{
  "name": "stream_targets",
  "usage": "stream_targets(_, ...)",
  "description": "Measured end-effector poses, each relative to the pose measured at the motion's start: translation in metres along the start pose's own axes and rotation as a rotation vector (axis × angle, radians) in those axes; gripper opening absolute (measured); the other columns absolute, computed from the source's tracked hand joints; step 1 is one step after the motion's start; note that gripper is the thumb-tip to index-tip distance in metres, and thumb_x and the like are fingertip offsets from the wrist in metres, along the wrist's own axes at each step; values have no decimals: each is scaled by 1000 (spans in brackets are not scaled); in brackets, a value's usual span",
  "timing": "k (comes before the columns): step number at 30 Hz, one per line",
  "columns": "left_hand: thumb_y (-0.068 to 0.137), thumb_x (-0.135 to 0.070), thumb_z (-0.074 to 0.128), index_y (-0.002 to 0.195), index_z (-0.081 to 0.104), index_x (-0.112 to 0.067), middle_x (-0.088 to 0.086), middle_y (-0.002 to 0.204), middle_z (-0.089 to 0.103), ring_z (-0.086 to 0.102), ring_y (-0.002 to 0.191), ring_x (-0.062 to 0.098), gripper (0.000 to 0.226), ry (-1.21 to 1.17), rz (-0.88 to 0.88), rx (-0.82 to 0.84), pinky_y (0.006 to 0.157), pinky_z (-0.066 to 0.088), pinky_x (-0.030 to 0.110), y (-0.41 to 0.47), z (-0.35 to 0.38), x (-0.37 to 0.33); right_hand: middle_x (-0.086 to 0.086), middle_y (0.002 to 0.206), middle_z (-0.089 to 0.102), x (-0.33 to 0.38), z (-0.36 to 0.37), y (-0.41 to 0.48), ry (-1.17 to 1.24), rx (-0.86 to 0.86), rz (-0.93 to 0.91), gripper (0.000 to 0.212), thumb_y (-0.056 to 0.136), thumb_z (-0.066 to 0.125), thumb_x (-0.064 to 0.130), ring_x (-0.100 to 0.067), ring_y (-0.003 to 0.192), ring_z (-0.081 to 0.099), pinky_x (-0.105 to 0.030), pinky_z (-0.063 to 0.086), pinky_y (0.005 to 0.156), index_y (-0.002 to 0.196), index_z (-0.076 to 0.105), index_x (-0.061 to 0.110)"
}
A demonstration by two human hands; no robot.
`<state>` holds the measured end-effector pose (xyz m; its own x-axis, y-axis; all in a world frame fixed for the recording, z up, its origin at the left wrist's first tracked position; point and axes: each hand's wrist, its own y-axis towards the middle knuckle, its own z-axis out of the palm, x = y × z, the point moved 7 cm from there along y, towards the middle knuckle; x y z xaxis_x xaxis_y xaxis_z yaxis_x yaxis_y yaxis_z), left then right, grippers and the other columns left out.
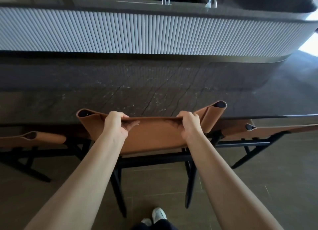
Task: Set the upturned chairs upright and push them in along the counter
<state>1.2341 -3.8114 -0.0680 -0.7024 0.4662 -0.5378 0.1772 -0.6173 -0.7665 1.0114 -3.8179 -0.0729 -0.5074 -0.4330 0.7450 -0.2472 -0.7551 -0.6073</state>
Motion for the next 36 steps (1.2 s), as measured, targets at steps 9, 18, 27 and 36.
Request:
stream_targets(9, 85, 18, 41, 93, 53, -5, 19, 105, 51, 57, 92, 39, 28, -80, 28, 23, 63, 58, 50, 51, -15, 40, -19, 89, 50, -45, -23, 40, 88, 22, 75, 20, 93, 44, -11, -29, 67, 63, -57, 53, 87, 92, 39, 8)
stream_targets(18, 85, 16, 45, 110, 49, -3, 26, 118, 52, 57, 115, 43, 32, -46, 1, 61, 72, 60, 48, 68, -36, 56, -17, 87, 46, -67, -32, 48, 165, 49, 110, 21, 93, 42, -15, -28, 74, 57, -47, 60, 63, 93, 38, 6)
stream_targets(27, 88, 15, 46, 96, 51, -6, 19, 103, 54, 60, 104, 38, 23, -97, -50, 69, 72, 59, 49, 58, -55, 80, -21, 95, 47, -89, -48, 35, 194, 29, 163, 22, 92, 44, -15, -35, 79, 61, -58, 55, 81, 106, 40, 1)
stream_targets(36, 88, 9, 54, 119, 52, -1, 22, 119, 53, 58, 112, 41, 33, -125, -110, 56, 76, 58, 52, 52, -84, 108, -26, 107, 58, -117, -68, 19, 199, -7, 280, 22, 88, 48, -15, -41, 89, 62, -56, 57, 75, 105, 53, -2)
